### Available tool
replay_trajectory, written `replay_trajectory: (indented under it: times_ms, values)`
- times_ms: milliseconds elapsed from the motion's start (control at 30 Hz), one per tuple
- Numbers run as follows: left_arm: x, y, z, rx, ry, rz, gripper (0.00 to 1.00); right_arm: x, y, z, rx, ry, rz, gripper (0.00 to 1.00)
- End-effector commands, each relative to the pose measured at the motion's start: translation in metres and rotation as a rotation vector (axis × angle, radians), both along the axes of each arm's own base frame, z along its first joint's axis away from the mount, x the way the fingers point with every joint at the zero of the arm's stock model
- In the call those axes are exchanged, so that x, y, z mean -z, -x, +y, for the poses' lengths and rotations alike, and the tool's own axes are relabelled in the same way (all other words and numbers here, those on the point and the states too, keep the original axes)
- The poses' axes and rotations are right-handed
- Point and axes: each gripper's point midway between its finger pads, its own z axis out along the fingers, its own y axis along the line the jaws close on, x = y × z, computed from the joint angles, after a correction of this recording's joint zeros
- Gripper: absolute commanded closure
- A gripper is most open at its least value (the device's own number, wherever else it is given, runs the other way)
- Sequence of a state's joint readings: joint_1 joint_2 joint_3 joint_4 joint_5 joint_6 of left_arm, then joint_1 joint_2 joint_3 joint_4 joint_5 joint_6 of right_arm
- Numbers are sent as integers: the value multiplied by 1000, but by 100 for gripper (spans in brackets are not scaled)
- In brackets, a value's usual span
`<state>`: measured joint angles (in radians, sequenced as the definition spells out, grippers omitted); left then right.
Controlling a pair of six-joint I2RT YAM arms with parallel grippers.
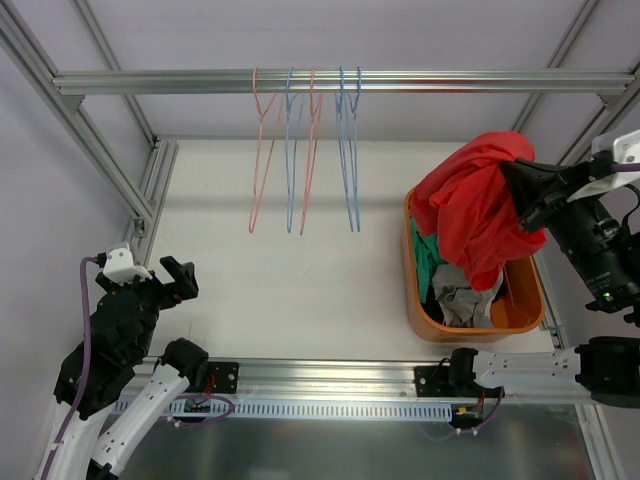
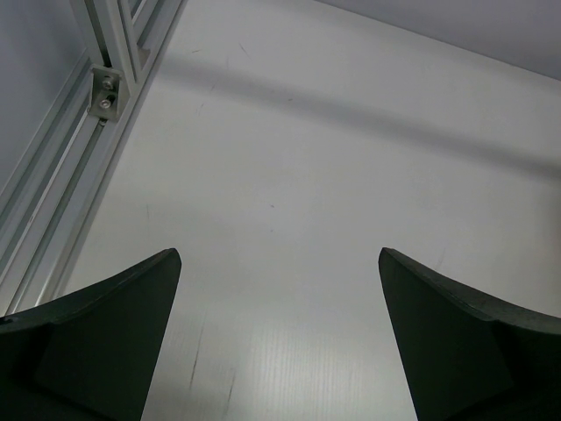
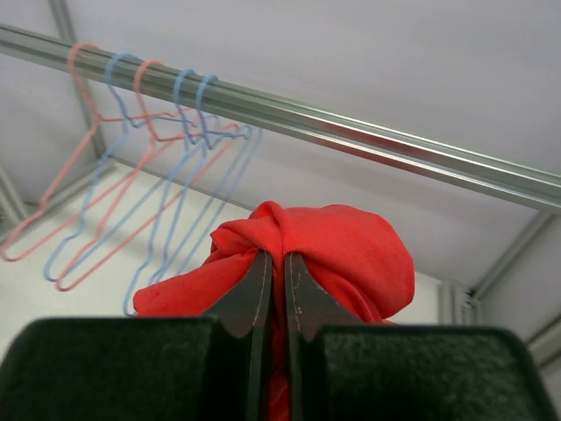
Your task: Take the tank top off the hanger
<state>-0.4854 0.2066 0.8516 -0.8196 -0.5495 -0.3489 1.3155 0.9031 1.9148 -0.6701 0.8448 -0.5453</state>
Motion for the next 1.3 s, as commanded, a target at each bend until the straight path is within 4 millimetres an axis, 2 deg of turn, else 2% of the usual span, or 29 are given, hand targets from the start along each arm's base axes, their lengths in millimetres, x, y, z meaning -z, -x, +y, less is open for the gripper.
replay_trajectory:
  times_ms: [0, 67, 167, 200, 233, 300, 333, 367, 400, 433, 533, 567, 633, 667, 733, 767, 833, 867, 933, 1167, 1267]
  values:
    - [-6, -3, -5, 25, 8, -27, 1, 0, -16, -26, 218, 86, 1, 100]
    - [-6, -3, -5, 25, 8, -27, 1, 12, -22, -21, 264, 122, 19, 100]
    - [-5, -3, -5, 25, 8, -27, 1, 45, -38, -5, 318, 177, 66, 100]
    - [-6, -3, -6, 30, 8, -28, 1, 70, -52, -10, 392, 227, 105, 100]
    - [-6, -3, -6, 30, 8, -26, 1, 85, -59, -8, 404, 206, 138, 100]
    - [-6, -3, -7, 37, 9, -27, 1, 111, -72, -20, 427, 176, 197, 100]
    - [-6, -3, -7, 40, 11, -29, 1, 136, -78, -16, 418, 144, 256, 100]
    - [-6, -2, -8, 42, 10, -30, 1, 145, -76, -12, 358, 110, 279, 100]
    - [-5, -2, -8, 45, 11, -30, 1, 156, -81, -24, 397, 85, 309, 100]
    - [-5, -2, -8, 46, 12, -31, 1, 179, -84, -22, 392, 93, 358, 100]
    - [-6, -1, -8, 48, 15, -35, 1, 212, -86, -29, 417, 53, 434, 100]
    - [-6, -2, -8, 46, 14, -33, 1, 240, -89, -36, 461, 57, 490, 100]
    - [-6, -1, -8, 48, 15, -36, 1, 273, -92, -44, 503, 55, 562, 100]
    - [-7, -1, -8, 48, 17, -39, 1, 306, -95, -52, 531, 53, 634, 100]
    - [-6, -1, -8, 49, 16, -36, 1, 343, -99, -63, 587, 12, 730, 100]
    - [-7, -2, -9, 54, 16, -37, 1, 372, -99, -76, 633, -11, 797, 100]
    - [-6, -2, -10, 59, 15, -35, 1, 402, -100, -86, 680, -58, 881, 100]
    - [-6, -2, -11, 63, 15, -33, 1, 411, -103, -93, 701, -115, 898, 100]
    - [-6, -2, -11, 65, 16, -37, 1, 439, -101, -96, 721, -152, 964, 100]
    - [-6, -1, -12, 72, 17, -41, 1, 490, -102, -106, 801, -105, 1088, 100]
    - [-7, -1, -12, 70, 19, -46, 1, 498, -101, -101, 784, -122, 1105, 100]
